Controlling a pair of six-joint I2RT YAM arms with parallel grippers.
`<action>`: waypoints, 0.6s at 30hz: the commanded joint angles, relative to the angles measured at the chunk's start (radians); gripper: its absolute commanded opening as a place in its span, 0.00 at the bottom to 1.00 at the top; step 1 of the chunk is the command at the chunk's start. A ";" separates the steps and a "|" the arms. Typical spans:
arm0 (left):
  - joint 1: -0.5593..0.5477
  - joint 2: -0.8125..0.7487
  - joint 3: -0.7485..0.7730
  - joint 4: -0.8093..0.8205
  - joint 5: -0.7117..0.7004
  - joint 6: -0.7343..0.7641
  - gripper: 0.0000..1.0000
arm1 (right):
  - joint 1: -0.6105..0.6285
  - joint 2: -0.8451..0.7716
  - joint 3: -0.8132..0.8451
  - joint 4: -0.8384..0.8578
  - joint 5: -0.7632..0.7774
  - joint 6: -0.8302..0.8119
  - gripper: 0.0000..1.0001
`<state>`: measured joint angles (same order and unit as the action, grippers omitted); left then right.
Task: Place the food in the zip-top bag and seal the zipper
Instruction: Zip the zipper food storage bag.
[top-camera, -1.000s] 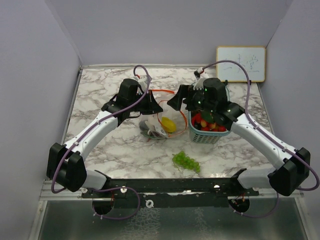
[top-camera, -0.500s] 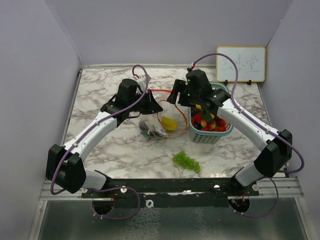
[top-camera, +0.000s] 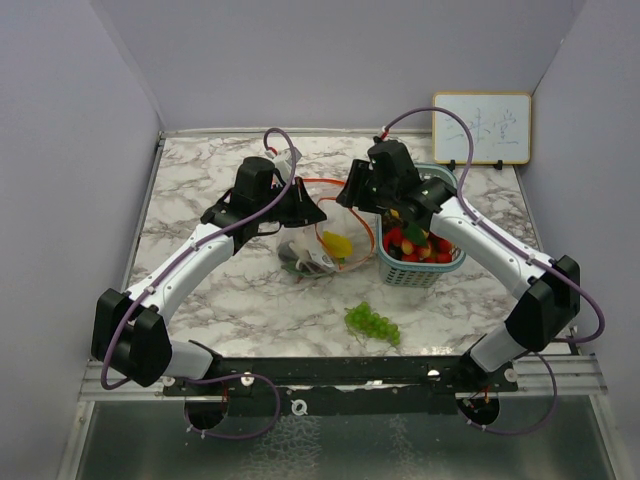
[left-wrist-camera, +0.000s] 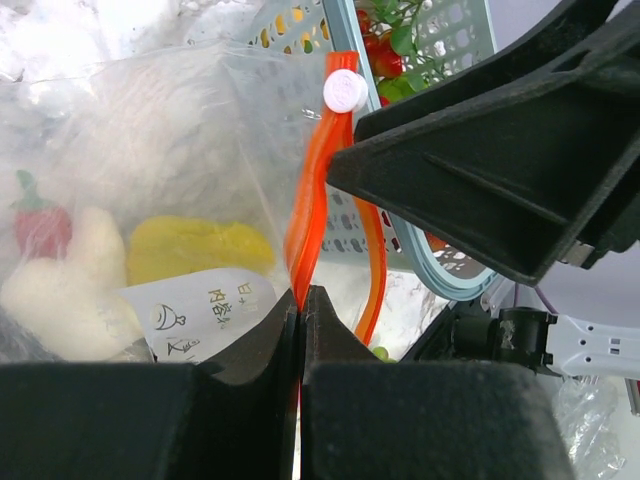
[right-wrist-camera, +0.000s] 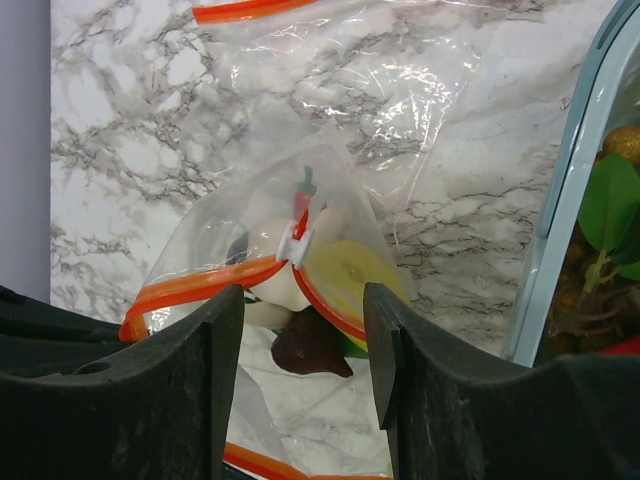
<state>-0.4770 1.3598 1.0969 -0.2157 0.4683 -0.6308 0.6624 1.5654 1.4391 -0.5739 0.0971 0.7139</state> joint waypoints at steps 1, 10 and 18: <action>0.006 -0.035 -0.024 0.046 0.040 -0.011 0.00 | 0.009 0.036 0.016 0.063 0.038 0.020 0.50; 0.006 -0.026 -0.053 0.058 0.031 -0.007 0.00 | 0.015 -0.066 0.015 0.107 0.039 0.009 0.53; 0.006 -0.011 -0.044 0.061 0.035 -0.009 0.00 | 0.016 0.014 0.032 0.089 0.057 0.036 0.59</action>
<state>-0.4770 1.3563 1.0466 -0.1822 0.4767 -0.6384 0.6731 1.5211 1.4410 -0.4934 0.1112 0.7300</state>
